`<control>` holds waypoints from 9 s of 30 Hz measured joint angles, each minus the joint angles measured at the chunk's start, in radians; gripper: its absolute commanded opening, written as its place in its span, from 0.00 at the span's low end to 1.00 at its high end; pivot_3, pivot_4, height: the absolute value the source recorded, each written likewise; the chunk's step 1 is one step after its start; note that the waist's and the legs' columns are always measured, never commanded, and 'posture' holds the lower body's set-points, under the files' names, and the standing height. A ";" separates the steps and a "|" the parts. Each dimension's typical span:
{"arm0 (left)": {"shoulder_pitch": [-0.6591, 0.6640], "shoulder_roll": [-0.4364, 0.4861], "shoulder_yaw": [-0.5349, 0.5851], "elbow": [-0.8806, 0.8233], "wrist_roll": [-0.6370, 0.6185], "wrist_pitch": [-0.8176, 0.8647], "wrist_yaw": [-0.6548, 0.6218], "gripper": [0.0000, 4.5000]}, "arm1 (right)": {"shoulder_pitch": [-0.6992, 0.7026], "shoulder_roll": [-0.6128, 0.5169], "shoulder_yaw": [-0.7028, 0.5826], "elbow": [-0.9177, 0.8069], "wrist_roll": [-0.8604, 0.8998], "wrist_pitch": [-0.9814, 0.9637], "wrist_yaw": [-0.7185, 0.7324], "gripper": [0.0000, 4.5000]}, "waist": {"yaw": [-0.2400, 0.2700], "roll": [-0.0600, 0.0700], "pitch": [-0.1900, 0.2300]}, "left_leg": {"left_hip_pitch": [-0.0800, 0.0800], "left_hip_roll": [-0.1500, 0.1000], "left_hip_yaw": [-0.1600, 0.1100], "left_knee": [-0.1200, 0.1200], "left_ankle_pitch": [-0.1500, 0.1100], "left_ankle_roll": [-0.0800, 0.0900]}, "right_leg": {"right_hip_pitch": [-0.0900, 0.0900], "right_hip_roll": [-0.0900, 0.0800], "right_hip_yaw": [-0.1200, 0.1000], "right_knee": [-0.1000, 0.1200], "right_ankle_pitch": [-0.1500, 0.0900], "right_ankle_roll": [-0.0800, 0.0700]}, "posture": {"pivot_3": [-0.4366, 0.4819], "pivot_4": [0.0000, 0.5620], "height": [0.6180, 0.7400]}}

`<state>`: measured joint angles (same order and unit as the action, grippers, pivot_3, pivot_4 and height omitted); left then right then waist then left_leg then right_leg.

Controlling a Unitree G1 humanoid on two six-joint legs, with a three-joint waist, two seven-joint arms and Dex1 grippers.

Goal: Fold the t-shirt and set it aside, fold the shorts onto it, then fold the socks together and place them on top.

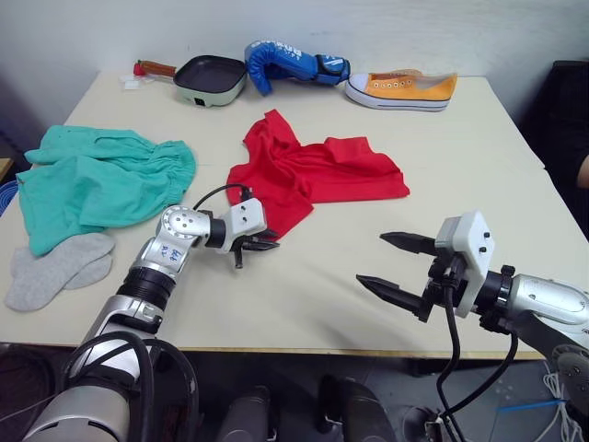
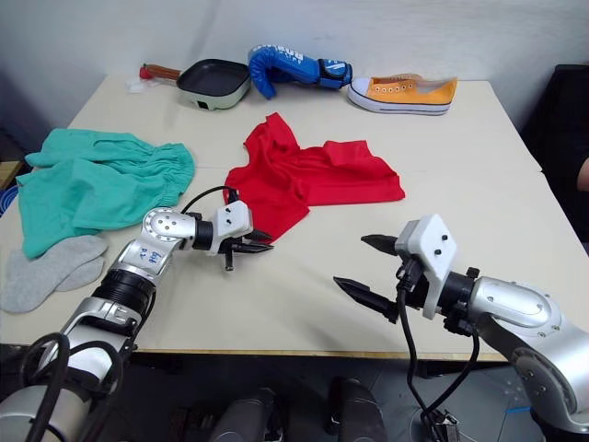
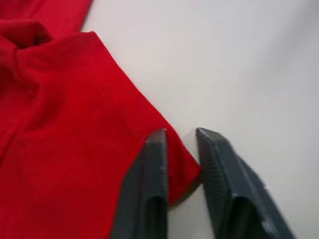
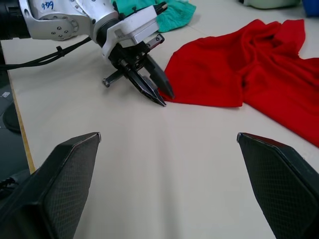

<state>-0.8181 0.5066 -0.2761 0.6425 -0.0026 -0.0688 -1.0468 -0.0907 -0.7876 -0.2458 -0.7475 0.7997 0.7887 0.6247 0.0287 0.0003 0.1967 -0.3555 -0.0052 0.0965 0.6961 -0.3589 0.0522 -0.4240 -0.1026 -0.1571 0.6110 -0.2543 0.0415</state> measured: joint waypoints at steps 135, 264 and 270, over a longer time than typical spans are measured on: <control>0.491 0.515 0.150 -0.446 -0.221 0.090 -0.453 0.00 | -0.138 0.023 0.216 0.290 -0.598 -0.319 0.349 0.14 | -0.032 0.002 -0.004 | 0.004 0.004 0.016 -0.012 0.001 -0.010 | -0.019 0.007 0.020 0.017 -0.007 -0.013 | 0.48 0.27 1.00; 0.483 0.592 0.181 -0.504 -0.398 0.377 -0.455 0.00 | 0.169 -0.171 0.128 0.378 -0.614 -0.500 0.449 0.00 | -0.023 -0.008 -0.010 | 0.002 0.004 0.017 -0.012 0.002 -0.008 | -0.019 0.007 0.020 0.016 -0.008 -0.013 | 0.48 0.27 1.00; 0.598 0.804 0.087 -0.630 -0.553 0.411 -0.456 0.00 | 0.485 -0.214 -0.091 0.242 -0.542 -0.496 0.559 0.00 | -0.021 -0.008 -0.009 | 0.004 0.004 0.017 -0.011 0.001 -0.009 | -0.018 0.007 0.021 0.016 -0.008 -0.012 | 0.48 0.27 1.00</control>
<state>-0.2200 1.3108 -0.1888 0.0124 -0.5559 0.3424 -1.5024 0.3944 -1.0014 -0.3366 -0.5056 0.2577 0.2927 1.1841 0.0073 -0.0076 0.1873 -0.3511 -0.0015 0.1136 0.6847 -0.3574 0.0436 -0.4418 -0.0952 -0.1361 0.6267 -0.2626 0.0292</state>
